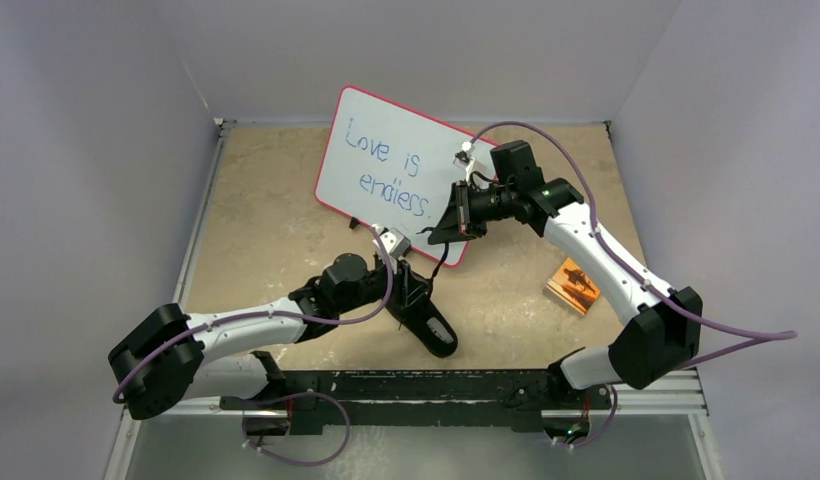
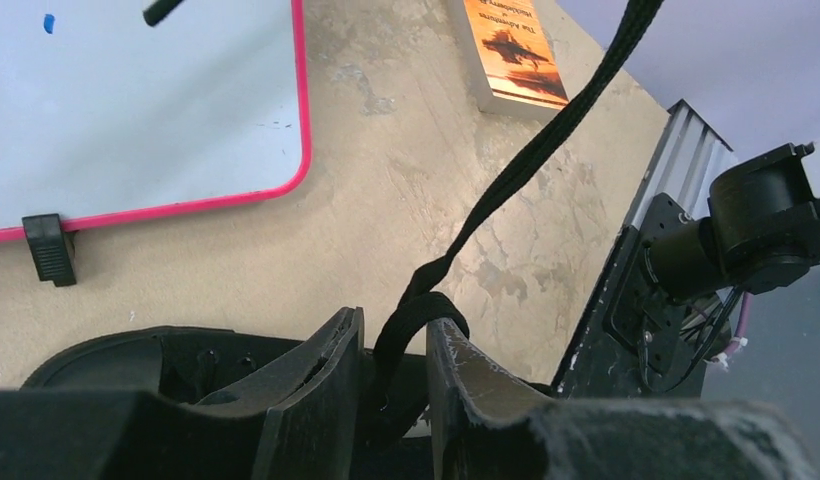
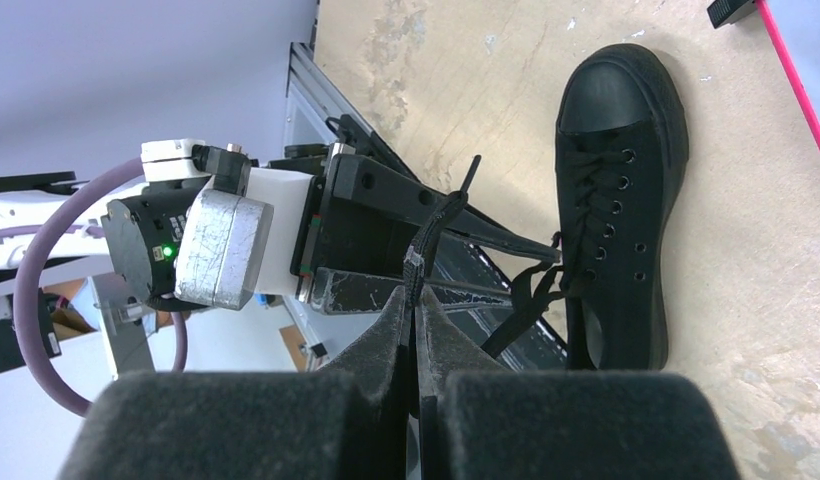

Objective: Tie the shoes

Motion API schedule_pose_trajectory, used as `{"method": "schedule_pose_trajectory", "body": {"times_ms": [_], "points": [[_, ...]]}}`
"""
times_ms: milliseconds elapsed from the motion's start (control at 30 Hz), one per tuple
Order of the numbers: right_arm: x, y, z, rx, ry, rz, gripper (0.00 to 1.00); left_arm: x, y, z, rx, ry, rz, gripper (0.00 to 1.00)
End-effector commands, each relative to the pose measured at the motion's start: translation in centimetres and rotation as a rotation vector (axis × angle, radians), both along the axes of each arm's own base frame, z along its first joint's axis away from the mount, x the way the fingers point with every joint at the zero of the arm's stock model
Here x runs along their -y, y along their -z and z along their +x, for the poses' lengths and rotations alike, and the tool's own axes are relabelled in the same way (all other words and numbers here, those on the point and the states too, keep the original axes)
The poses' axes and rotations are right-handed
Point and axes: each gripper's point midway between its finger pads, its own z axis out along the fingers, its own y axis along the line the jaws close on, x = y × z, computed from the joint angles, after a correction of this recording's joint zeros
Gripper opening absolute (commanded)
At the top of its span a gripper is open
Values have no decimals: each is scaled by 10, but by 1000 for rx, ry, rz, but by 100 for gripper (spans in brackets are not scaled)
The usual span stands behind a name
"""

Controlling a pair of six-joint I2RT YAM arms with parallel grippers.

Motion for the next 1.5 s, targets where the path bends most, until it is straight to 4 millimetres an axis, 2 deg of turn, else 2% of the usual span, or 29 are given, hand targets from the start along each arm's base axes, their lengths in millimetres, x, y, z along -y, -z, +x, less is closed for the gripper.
{"method": "schedule_pose_trajectory", "body": {"times_ms": [0, 367, 533, 700, 1067, 1200, 1367, 1467], "points": [[-3, -19, -5, 30, -35, 50, 0, 8, -30, 10, 98, -9, -68, 30], [-7, -15, -2, 7, -42, 61, 0, 25, -29, -2, 68, 85, -143, 33], [-4, -12, 4, 21, -9, 40, 0, 27, -26, -6, 61, 111, -144, 33], [-7, -14, 1, 15, -22, 61, 0, 20, -26, -1, 80, 66, -124, 33], [-8, -9, -5, -26, -53, 72, 0, 33, -22, 4, 84, 96, -117, 34], [-10, -9, -2, -26, -55, 79, 0, 34, -23, 5, 86, 92, -119, 32], [-11, -12, -1, -27, -57, 87, 0, 29, -21, 9, 91, 62, -114, 22], [-12, -11, -1, -26, -59, 90, 0, 30, -22, 10, 95, 54, -121, 21]]}}
